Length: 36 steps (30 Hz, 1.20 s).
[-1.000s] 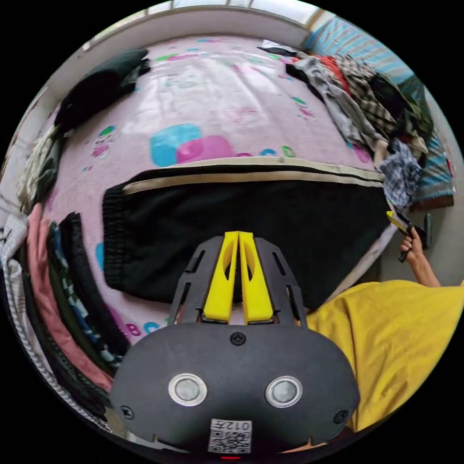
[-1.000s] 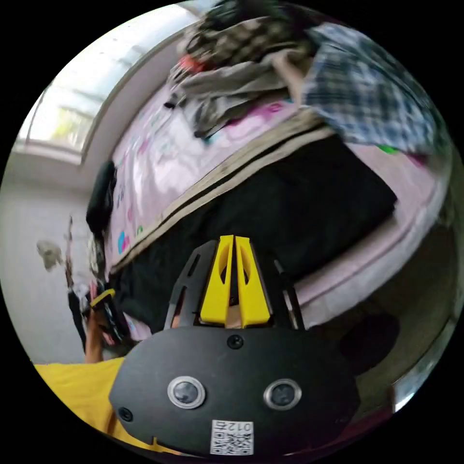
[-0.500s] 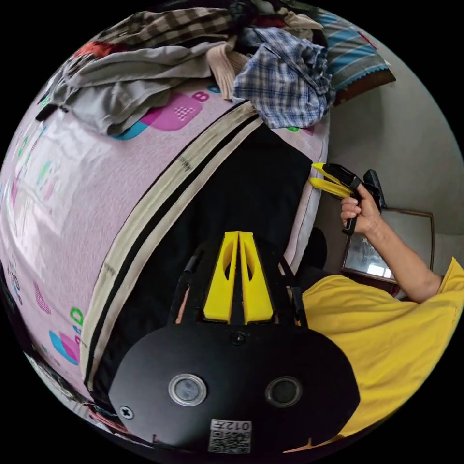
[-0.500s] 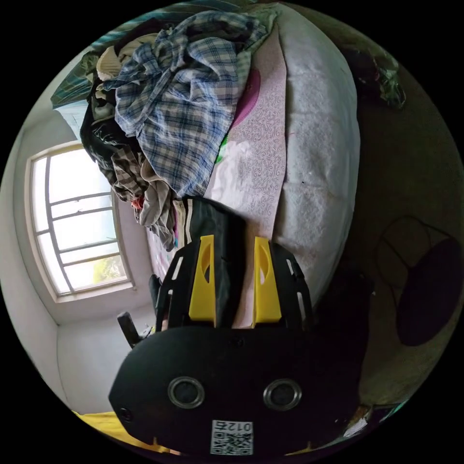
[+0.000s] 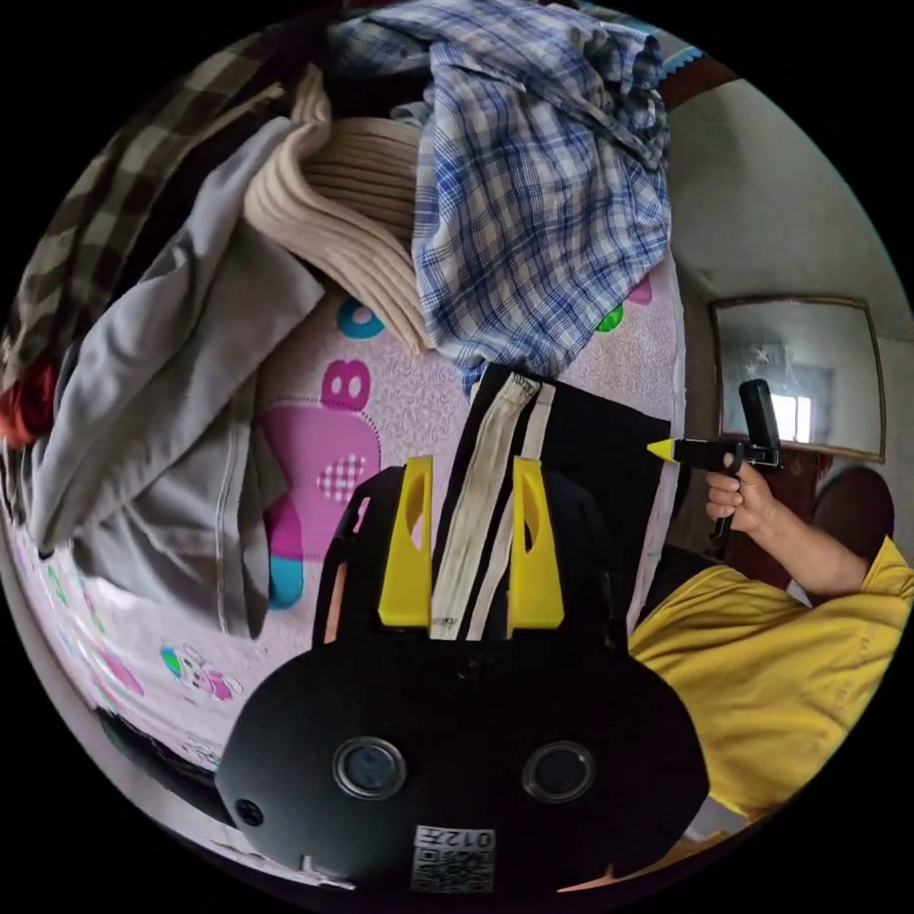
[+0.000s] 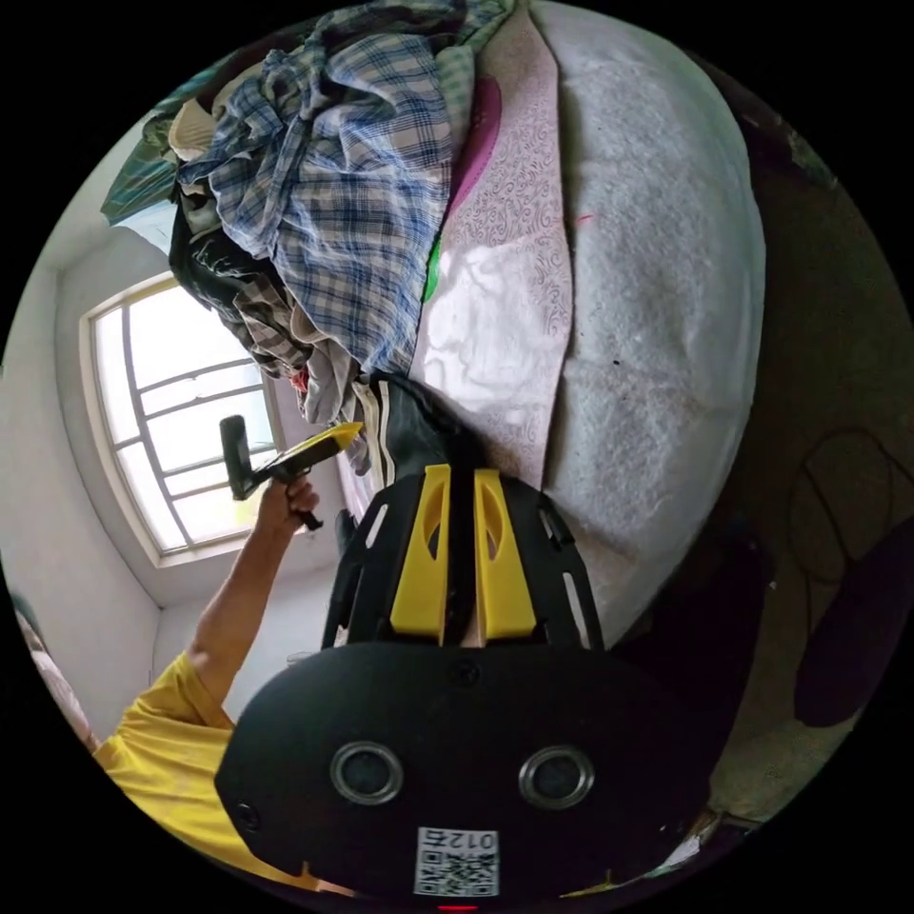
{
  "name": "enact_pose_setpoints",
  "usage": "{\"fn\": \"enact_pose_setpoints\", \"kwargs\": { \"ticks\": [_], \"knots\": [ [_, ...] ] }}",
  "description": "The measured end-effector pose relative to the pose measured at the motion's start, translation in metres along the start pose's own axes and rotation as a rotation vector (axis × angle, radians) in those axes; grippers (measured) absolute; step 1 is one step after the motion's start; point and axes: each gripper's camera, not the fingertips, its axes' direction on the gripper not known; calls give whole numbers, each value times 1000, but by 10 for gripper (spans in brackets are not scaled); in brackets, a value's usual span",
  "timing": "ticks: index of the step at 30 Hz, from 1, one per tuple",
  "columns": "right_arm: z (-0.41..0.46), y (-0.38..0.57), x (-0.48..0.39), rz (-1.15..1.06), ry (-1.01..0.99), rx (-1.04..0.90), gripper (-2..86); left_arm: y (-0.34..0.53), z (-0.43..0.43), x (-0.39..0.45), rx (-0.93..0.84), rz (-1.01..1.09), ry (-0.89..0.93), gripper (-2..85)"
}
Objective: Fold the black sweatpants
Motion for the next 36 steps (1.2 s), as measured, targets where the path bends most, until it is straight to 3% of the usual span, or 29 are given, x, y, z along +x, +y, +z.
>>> {"fn": "enact_pose_setpoints", "kwargs": {
  "ticks": [11,13,17,30,36],
  "knots": [
    [-31,-18,17,-88,-55,-31,18,-117,-26,29,-206,280,-45,128],
    [-34,-20,22,-93,-70,-34,17,-126,-33,37,-194,341,21,120],
    [-36,-22,28,-100,-78,-42,17,-144,-31,36,-271,345,-3,109],
    [-22,-9,62,-122,-146,-51,20,-161,-31,6,-215,356,210,47],
    [-15,24,49,-263,-232,-16,21,-130,-56,-12,-135,395,262,28]
  ]
}}
